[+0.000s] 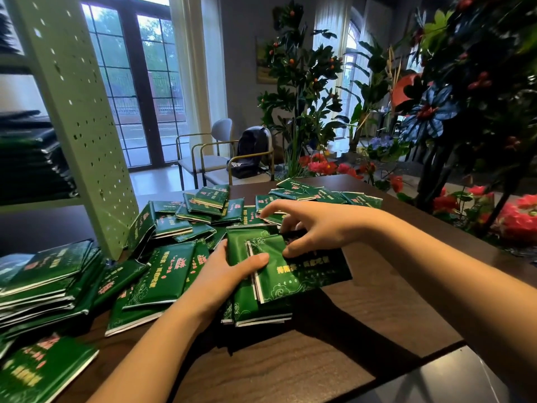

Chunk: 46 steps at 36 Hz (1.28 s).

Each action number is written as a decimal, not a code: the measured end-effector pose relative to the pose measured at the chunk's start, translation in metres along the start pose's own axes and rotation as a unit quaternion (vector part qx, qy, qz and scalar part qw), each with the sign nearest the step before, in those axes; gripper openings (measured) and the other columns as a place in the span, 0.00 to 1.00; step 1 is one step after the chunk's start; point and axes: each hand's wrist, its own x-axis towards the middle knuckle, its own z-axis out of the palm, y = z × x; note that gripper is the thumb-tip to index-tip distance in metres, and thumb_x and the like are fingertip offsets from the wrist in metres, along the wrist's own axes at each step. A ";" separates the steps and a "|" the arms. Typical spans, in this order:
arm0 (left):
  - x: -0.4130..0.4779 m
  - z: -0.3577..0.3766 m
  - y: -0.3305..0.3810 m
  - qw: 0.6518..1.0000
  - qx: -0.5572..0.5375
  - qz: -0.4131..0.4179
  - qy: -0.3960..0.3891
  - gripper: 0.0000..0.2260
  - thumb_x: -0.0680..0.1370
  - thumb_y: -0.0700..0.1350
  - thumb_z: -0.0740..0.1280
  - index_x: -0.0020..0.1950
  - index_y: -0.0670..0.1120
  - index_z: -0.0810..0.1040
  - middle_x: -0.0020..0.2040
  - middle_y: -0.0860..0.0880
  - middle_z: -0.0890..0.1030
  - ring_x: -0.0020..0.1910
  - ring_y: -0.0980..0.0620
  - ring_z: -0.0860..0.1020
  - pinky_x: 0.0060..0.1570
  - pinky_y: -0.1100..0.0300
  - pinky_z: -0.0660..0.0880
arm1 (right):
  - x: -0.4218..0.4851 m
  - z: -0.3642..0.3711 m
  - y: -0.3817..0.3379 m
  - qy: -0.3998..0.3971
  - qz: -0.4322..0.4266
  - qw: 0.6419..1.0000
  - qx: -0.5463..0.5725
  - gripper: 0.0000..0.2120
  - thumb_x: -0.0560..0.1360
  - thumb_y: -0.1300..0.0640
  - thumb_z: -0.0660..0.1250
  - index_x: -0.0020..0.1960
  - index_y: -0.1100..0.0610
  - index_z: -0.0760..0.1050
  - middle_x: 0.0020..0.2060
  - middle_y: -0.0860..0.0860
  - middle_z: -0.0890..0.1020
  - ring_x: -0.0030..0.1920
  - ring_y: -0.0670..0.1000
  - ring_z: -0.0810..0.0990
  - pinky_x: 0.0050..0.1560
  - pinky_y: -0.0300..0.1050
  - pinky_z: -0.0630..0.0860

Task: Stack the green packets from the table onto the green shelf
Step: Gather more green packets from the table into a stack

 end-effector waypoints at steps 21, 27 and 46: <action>0.011 -0.007 0.002 0.978 -0.129 0.055 0.156 0.51 0.55 0.66 0.78 0.72 0.45 0.66 0.61 0.45 0.81 0.59 0.44 0.80 0.64 0.42 0.73 | 0.030 0.061 0.001 0.390 0.007 0.646 0.656 0.05 0.79 0.65 0.60 0.54 0.61 0.70 0.25 0.47 0.74 0.18 0.40 0.67 0.19 0.32 0.64; 0.012 -0.012 -0.001 0.987 -0.099 0.008 0.127 0.58 0.51 0.73 0.76 0.75 0.48 0.65 0.67 0.43 0.77 0.63 0.43 0.77 0.66 0.42 0.71 | 0.024 0.047 0.002 0.370 0.006 0.731 0.573 0.12 0.77 0.65 0.58 0.36 0.56 0.67 0.23 0.45 0.73 0.24 0.43 0.71 0.30 0.39 0.69; 0.008 -0.008 -0.005 0.998 -0.043 0.017 0.037 0.45 0.57 0.66 0.75 0.68 0.46 0.69 0.60 0.43 0.81 0.56 0.44 0.82 0.60 0.42 0.76 | 0.023 0.071 -0.004 0.308 -0.056 0.906 0.283 0.16 0.76 0.64 0.63 0.53 0.42 0.73 0.48 0.44 0.81 0.49 0.46 0.80 0.53 0.46 0.77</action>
